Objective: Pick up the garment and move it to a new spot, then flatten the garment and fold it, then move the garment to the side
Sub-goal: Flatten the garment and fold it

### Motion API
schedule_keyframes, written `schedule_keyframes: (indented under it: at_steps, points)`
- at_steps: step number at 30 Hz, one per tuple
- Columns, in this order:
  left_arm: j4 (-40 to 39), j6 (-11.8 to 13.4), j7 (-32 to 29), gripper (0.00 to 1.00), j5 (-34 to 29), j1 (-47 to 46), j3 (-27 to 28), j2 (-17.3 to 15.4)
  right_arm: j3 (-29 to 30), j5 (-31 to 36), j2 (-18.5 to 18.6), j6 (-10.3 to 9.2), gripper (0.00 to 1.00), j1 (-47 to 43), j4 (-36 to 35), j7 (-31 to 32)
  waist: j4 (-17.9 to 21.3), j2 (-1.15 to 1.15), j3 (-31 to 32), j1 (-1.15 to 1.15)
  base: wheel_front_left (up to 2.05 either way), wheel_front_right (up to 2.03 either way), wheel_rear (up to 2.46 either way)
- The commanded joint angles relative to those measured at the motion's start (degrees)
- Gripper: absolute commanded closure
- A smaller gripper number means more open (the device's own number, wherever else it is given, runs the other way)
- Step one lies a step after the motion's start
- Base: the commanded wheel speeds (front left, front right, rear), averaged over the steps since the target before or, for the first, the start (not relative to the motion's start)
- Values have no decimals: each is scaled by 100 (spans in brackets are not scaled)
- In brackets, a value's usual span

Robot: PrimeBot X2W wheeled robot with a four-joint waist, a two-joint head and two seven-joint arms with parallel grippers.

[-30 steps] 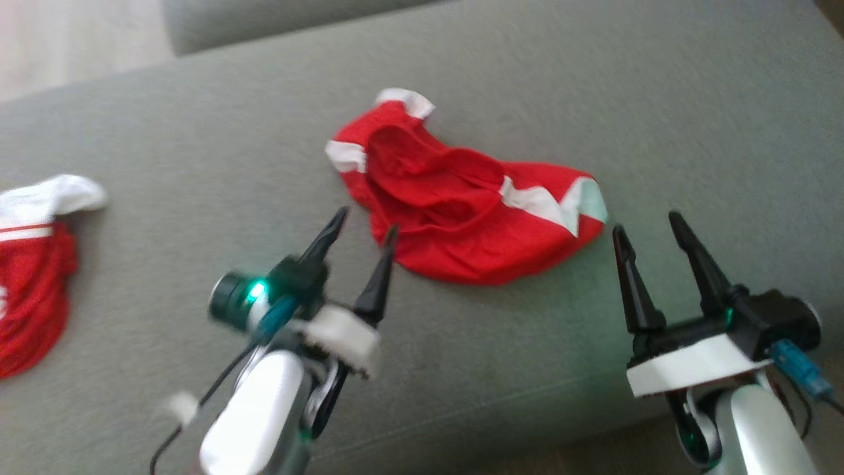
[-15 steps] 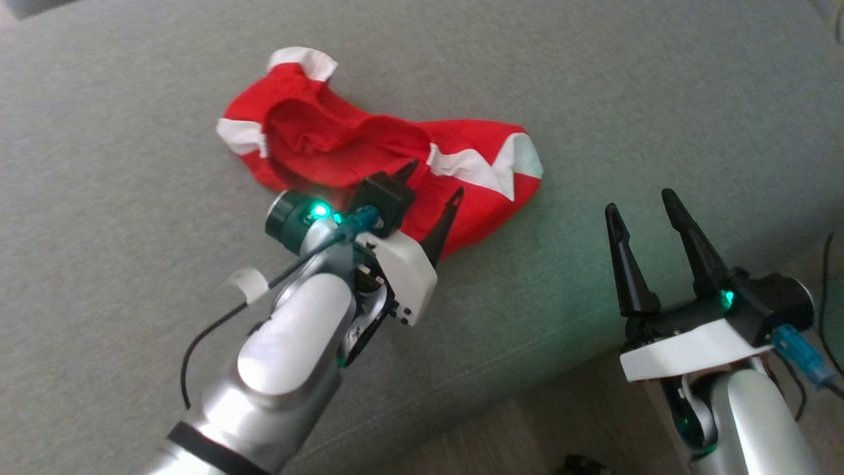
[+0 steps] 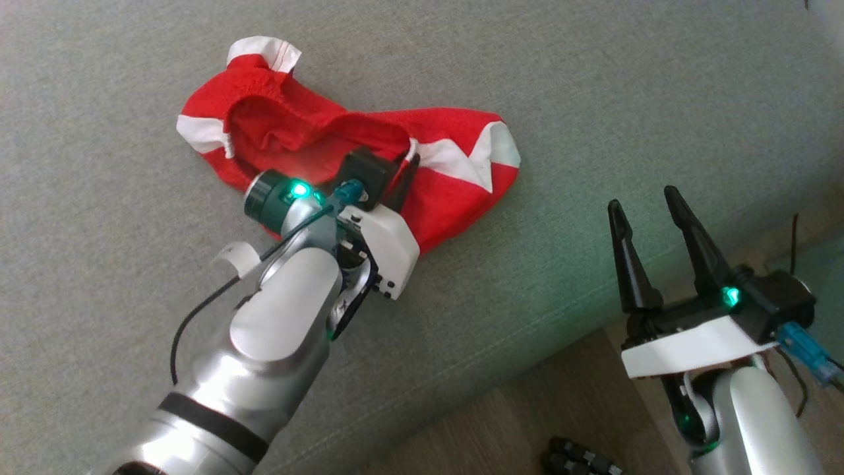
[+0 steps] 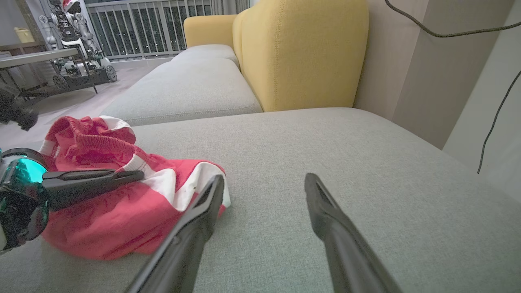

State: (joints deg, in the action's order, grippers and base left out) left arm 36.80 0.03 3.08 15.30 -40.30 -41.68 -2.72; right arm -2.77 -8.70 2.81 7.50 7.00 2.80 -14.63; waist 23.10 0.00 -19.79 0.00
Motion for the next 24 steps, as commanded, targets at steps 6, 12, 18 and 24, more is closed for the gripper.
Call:
schedule_keyframes:
  at_steps: [6,12,18,24]
  points:
    - [-262,-79,243,100,296,-387,140,-16,-103,-40,7,-1,0,179,-154,-37,2,0,91,0,0,0,0]
    - [-822,-340,262,100,965,-724,80,-16,-105,-99,7,-1,0,154,-125,-37,23,0,372,0,0,0,0]
    - [-1334,-460,83,100,1323,-1533,341,-23,-35,-113,7,-1,0,48,-117,-37,-20,0,706,0,0,0,0]
    - [-1917,-425,-241,100,1471,-1803,587,-344,-13,-82,7,-1,0,-47,-129,-37,-239,0,919,0,0,0,0]
